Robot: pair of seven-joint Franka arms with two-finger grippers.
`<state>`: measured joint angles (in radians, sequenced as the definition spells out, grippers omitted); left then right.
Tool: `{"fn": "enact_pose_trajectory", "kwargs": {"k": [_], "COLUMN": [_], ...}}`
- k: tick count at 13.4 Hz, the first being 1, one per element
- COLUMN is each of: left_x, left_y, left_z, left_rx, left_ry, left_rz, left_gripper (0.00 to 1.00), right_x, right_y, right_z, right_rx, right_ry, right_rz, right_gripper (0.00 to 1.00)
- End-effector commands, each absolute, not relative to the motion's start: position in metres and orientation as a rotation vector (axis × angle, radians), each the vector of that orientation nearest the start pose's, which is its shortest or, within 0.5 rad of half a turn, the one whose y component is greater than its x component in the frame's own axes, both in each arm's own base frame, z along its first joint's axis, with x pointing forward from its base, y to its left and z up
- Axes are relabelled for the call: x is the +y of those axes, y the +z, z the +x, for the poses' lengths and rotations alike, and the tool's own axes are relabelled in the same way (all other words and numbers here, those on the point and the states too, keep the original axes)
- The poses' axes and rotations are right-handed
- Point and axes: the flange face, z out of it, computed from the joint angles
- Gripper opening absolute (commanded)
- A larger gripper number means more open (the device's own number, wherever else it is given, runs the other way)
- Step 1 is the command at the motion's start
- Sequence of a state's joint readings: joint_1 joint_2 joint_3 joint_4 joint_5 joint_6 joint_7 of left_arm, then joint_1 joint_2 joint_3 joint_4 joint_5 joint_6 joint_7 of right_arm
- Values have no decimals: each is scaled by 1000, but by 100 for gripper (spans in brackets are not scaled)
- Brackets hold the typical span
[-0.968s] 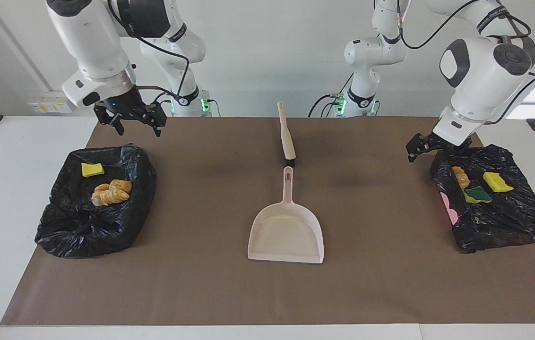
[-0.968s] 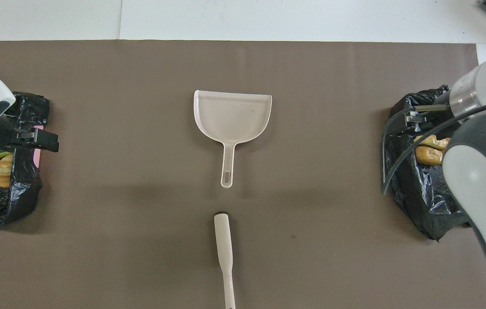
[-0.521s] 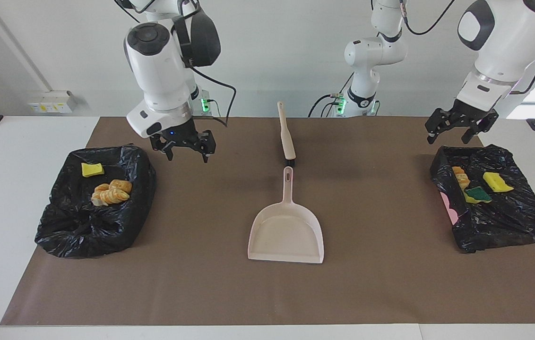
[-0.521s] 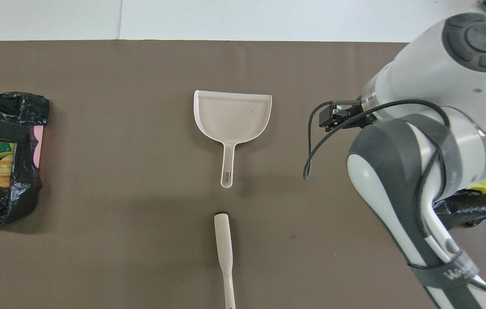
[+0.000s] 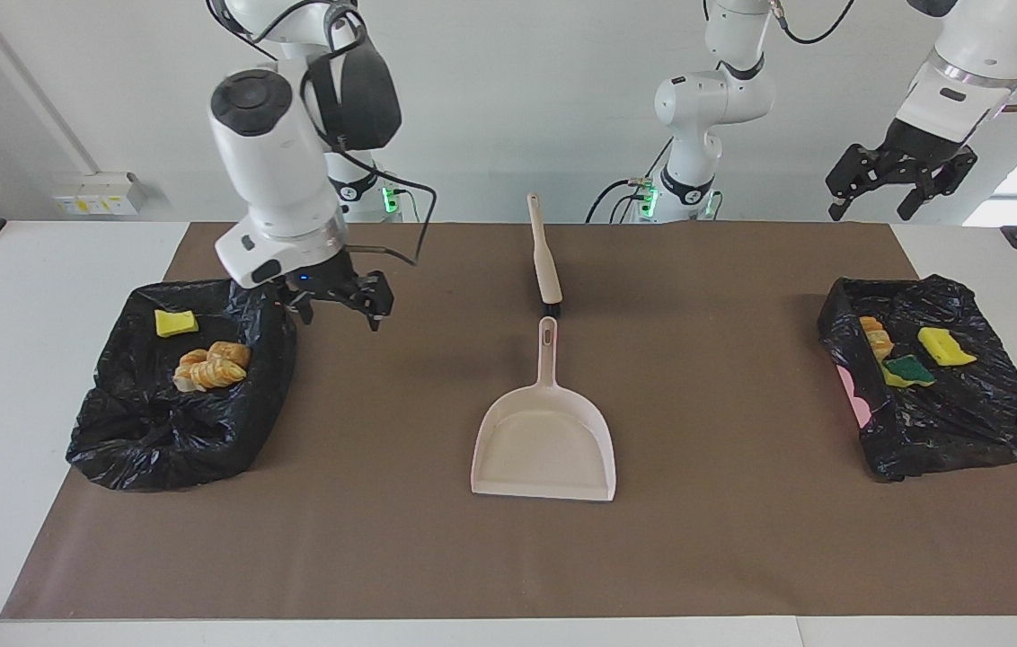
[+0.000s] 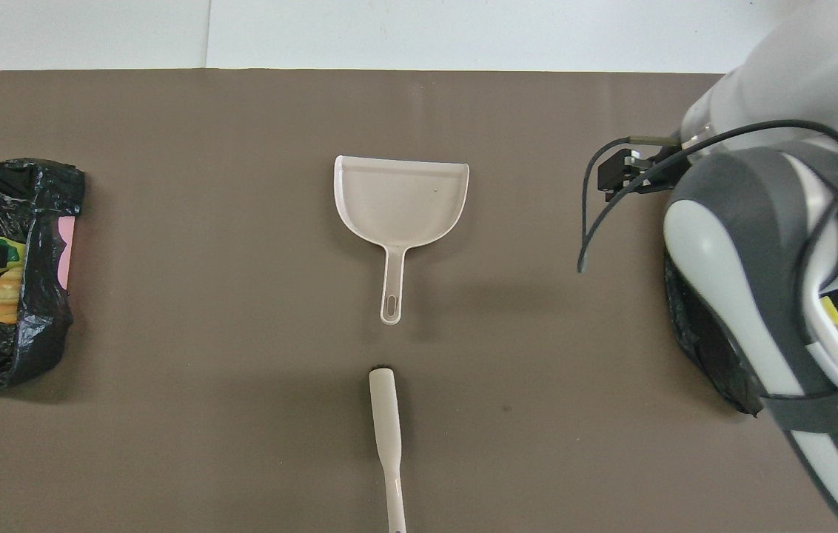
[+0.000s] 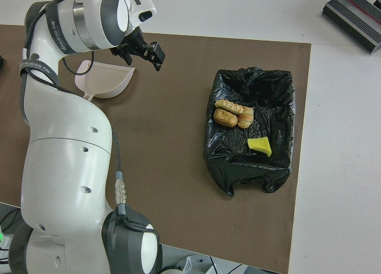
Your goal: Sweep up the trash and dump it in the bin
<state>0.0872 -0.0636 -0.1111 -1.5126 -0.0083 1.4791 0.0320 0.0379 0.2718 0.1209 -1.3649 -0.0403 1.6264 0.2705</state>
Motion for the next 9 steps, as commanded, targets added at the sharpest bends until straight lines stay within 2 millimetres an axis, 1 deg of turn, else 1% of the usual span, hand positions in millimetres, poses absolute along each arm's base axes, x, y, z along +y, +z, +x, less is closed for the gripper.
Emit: {"fn": "enact_pose_trajectory", "kwargs": {"k": [1, 2, 3, 4, 5, 6, 7, 8, 9], "left_x": [-21, -21, -21, -21, -20, -17, -16, -17, -17], "left_y": [683, 685, 685, 684, 688, 693, 696, 696, 699], "left_z": [511, 510, 510, 511, 509, 509, 507, 507, 502], "left_rx": [83, 84, 84, 84, 89, 93, 91, 93, 91], "left_ry": [-45, -50, -50, -45, -55, -70, -75, -75, -84], "left_rz": [-3172, -3175, -3177, -3177, -3173, -3168, -3166, -3164, -3164], "left_gripper": [100, 100, 100, 100, 100, 100, 100, 100, 100], "right_x": [50, 41, 32, 27, 25, 17, 15, 16, 16], "right_y": [611, 619, 624, 629, 633, 638, 641, 645, 648], "right_z": [614, 608, 598, 586, 578, 570, 561, 552, 546], "right_rx": [72, 58, 74, 80, 60, 38, 13, 15, 32], "right_ry": [-59, -61, -27, -8, -8, -14, -15, -22, -27], "right_rz": [-3145, -3156, -3162, -3170, -3174, -3178, -3182, -3183, -3184], "right_gripper": [100, 100, 100, 100, 100, 100, 100, 100, 100]}}
